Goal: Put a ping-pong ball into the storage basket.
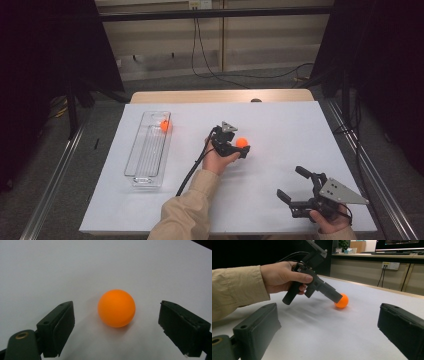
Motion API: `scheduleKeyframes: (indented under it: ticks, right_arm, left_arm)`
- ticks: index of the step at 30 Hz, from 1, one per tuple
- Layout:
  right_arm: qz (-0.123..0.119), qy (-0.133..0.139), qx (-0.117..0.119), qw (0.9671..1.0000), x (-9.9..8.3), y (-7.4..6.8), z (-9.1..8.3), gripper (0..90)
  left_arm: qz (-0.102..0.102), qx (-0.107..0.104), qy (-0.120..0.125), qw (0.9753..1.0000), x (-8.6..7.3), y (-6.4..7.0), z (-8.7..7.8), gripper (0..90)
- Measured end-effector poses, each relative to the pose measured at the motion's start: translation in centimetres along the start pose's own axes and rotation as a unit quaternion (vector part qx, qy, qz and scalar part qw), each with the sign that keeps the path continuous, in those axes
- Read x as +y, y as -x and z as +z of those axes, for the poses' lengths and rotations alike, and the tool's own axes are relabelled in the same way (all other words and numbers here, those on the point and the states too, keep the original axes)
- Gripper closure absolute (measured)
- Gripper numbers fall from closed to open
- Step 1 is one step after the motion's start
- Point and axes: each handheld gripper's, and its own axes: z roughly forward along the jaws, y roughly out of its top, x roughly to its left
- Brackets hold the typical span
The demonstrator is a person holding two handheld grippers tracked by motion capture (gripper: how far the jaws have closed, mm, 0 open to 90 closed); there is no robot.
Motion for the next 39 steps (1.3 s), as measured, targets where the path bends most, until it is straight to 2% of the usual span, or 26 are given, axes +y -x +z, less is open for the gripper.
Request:
scheduleKeyframes:
  ticks: [9, 14, 20, 27, 32, 39]
  right_arm:
    - [0.0, 0.0, 0.0, 1.0, 0.0, 0.0, 0.0, 2.8]
    - [0.0, 0.0, 0.001, 1.0, 0.0, 0.0, 0.0, 2.9]
    - [-0.001, 0.001, 0.0, 1.0, 0.0, 0.0, 0.0, 2.9]
    - [-0.001, 0.0, -0.001, 1.0, 0.0, 0.0, 0.0, 3.0]
    - [-0.001, 0.001, -0.001, 1.0, 0.0, 0.0, -0.1, 3.0]
    - [-0.001, 0.001, -0.001, 1.0, 0.0, 0.0, 0.0, 3.0]
  left_arm:
    - [-0.003, -0.001, -0.002, 1.0, 0.1, 0.2, 0.4, 16.5]
    - [0.003, 0.001, -0.009, 1.0, 0.2, 0.2, 0.8, 17.1]
    - [0.001, 0.001, -0.013, 0.9999, 0.2, 0.2, 1.1, 21.2]
    - [0.004, 0.004, -0.02, 0.9998, 0.2, 0.1, 1.4, 30.1]
    - [0.0, 0.001, -0.025, 0.9997, 0.1, 0.1, 1.6, 32.7]
    - [0.005, 0.001, -0.025, 0.9997, 0.1, 0.1, 1.9, 36.5]
